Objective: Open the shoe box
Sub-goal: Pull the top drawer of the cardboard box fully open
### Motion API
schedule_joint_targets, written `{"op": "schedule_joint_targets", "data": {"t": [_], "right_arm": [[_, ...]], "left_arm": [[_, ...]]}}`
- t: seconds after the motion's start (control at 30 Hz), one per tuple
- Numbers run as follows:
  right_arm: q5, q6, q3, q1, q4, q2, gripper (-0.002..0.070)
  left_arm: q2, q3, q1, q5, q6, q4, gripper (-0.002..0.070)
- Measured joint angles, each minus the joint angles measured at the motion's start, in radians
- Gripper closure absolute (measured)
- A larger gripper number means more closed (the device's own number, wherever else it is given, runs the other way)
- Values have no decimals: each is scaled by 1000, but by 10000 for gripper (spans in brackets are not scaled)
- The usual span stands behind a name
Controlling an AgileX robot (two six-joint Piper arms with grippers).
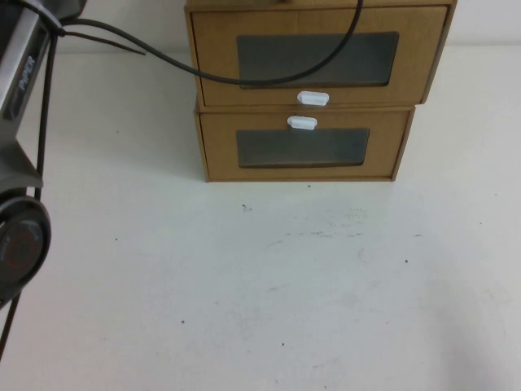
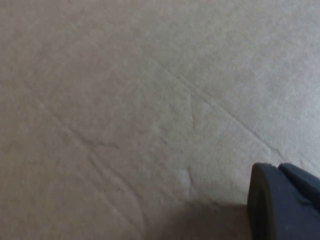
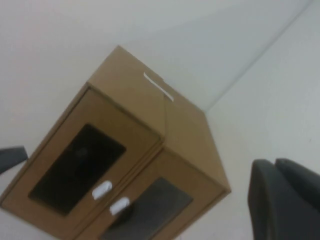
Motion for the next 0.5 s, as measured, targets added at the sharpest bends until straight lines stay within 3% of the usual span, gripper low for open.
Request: {"op": "schedule_joint_targets", "data": {"t": [0.2,0.5], "right_arm": [[247,-90,-133,0,-37,79,695],[729,-135,-603,0,-423,587,695]], "left_arm": [[0,0,0,12,-15,0,679],[0,0,0,26,-22,-2,679]]}}
